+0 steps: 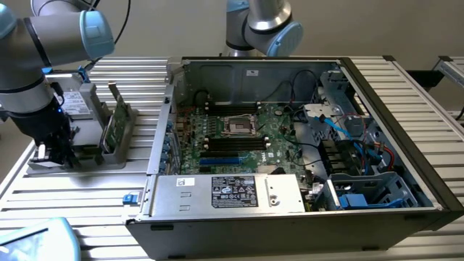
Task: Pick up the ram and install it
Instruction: 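Pick up the ram and move it above insertion slot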
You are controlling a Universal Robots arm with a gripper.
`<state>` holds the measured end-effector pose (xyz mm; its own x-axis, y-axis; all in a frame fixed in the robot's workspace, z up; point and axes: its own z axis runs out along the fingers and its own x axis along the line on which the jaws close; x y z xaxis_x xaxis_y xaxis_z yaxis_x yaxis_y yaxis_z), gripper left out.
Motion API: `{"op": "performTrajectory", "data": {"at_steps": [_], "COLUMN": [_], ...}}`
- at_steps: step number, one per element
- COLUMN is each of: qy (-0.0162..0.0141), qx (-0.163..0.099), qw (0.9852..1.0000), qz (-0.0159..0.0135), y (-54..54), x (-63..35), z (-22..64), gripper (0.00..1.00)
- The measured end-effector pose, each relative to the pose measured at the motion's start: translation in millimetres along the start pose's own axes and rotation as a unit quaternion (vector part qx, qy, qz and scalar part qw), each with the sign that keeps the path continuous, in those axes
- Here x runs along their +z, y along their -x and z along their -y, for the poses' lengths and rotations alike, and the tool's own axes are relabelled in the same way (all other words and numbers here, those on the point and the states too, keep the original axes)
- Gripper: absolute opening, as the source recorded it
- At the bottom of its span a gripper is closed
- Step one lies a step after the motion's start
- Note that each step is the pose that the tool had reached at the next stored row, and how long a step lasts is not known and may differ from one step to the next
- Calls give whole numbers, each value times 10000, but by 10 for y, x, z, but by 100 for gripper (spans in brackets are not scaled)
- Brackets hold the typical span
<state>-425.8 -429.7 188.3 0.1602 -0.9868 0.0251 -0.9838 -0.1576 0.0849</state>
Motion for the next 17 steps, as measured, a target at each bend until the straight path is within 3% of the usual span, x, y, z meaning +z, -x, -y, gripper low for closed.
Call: {"op": "performTrajectory", "data": {"at_steps": [17], "qy": [0], "qx": [1], "qw": [10000], "qz": [-3], "y": [11], "x": [2], "z": [2], "gripper": [31]}}
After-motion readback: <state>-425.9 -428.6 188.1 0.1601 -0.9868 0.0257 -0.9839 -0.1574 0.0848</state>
